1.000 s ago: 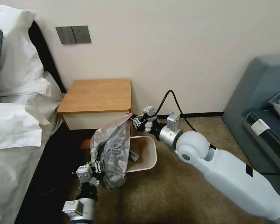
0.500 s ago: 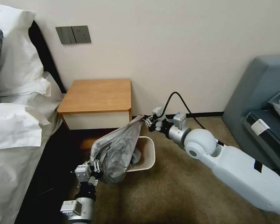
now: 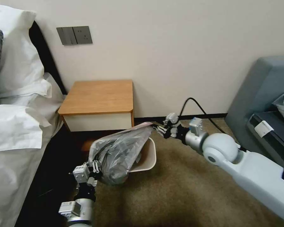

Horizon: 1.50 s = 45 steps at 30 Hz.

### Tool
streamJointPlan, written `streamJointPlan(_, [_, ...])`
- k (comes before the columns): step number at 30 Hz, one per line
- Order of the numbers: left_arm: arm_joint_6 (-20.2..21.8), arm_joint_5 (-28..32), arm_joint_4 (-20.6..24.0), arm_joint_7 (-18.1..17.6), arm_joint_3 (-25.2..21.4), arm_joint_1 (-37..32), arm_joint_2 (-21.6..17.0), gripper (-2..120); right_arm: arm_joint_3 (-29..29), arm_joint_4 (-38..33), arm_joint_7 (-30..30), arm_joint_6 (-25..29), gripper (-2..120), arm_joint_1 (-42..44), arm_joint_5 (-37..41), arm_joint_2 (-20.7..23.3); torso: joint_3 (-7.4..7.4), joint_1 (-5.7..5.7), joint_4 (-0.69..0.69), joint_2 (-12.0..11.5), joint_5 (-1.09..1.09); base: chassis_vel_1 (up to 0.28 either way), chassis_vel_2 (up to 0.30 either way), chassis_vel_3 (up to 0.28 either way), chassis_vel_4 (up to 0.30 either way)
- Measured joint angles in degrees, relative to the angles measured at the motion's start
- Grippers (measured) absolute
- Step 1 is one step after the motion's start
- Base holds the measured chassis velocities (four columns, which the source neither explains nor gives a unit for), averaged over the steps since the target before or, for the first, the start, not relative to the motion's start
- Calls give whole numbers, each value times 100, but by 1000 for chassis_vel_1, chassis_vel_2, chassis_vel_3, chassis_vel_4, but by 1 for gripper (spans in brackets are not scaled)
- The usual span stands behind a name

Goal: Pick up the garbage bag from the table and place it over the trash can.

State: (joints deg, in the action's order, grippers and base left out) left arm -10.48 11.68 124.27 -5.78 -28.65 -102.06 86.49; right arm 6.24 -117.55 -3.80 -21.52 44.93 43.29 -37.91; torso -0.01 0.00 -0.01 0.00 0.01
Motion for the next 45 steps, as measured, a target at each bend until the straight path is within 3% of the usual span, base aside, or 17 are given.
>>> streamJointPlan(6, [26, 22, -5, -13, 2, 55, 68, 7, -260, -368, -33, 55, 69, 314, 57, 201, 0, 0, 0, 0, 0, 0, 0, 0, 0])
streamJointPlan(8, [34, 33, -11, -20, -2, 78, 105, 7, -342, -607, 80, 62, 81, 405, 213, 220, 0, 0, 1, 0, 0, 0, 0, 0, 0])
streamJointPlan(10, [35, 41, -16, -23, -16, 89, 113, 7, -380, -742, 203, 62, 84, 458, 371, 207, 0, 0, 1, 0, -1, 0, 0, 0, 0])
streamJointPlan(11, [46, 121, -35, -54, -88, 130, 116, 7, -500, -1364, 975, 47, 98, 656, 1223, 27, 0, 0, 1, 0, -2, 0, 0, 0, 0])
streamJointPlan(12, [46, 121, -35, -54, -88, 130, 116, 7, -500, -1364, 975, 47, 98, 656, 1223, 27, 0, 0, 1, 0, -2, 0, 0, 0, 0])
streamJointPlan(15, [61, 149, -62, -70, -110, 205, 114, 7, -334, -2163, 2946, -88, 100, 877, 2640, -453, 0, 0, 1, 0, -2, 0, 0, 0, 0])
streamJointPlan(16, [61, 149, -62, -70, -110, 205, 114, 7, -334, -2163, 2946, -88, 100, 877, 2640, -453, 0, 0, 1, 0, -2, 0, 0, 0, 0])
streamJointPlan(18, [78, 152, -62, -71, -112, 280, 172, 7, -155, -2346, 3619, -199, 100, 1075, 3118, -736, 0, 0, 2, 0, -2, 0, 0, 0, 0])
streamJointPlan(28, [170, 303, -37, -71, -109, 471, 309, 7, 355, -1867, 3253, -366, 92, 1281, 2527, -1637, 1, 0, 1, 0, -1, 0, 0, 0, 0])
streamJointPlan(42, [171, 390, 71, -71, -47, 324, 286, 7, 562, -1039, 2868, -308, 92, 1046, 1996, -2060, 1, 0, 1, 0, -1, 0, 0, 0, 0])
streamJointPlan(45, [167, 390, 76, -71, -49, 303, 285, 7, 563, -1046, 2820, -307, 79, 1050, 1920, -2070, 1, 0, 1, 0, -1, 0, 0, 0, 0])
